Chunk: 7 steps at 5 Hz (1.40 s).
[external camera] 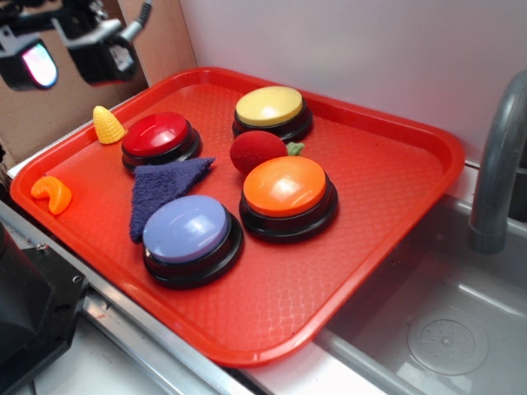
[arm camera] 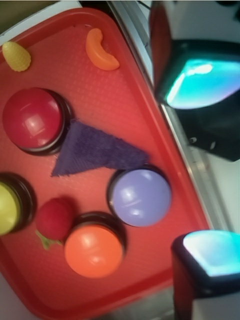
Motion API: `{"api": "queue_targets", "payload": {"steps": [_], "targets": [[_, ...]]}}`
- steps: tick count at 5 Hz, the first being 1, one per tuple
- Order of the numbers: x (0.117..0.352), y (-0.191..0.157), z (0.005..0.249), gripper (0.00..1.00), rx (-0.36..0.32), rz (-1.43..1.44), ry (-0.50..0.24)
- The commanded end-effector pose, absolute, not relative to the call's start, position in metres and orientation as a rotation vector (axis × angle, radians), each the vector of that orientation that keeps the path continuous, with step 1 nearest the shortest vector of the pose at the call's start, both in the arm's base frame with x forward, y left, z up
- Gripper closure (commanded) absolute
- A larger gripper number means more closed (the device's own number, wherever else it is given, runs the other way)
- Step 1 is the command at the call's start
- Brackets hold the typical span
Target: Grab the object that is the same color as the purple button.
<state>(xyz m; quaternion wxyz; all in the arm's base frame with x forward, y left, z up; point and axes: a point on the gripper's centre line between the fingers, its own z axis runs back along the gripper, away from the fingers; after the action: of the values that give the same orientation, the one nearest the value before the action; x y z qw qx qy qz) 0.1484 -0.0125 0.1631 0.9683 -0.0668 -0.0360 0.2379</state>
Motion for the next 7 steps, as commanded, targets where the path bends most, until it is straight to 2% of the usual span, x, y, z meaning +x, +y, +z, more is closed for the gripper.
{"api": "queue_targets", "payload": {"steps": [1,2,4,6,7], "targets": [[0.171,0.007,0.121,0.00,-0.161,0.697,-0.179],[0.177,0.014,0.103,0.00,-0.175,0.764,-0.194],[0.189,0.030,0.063,0.00,-0.175,0.863,-0.150],[0.190,0.033,0.033,0.00,-0.160,0.898,-0.118],[0.191,0.034,0.022,0.00,-0.174,0.896,-0.096]]}}
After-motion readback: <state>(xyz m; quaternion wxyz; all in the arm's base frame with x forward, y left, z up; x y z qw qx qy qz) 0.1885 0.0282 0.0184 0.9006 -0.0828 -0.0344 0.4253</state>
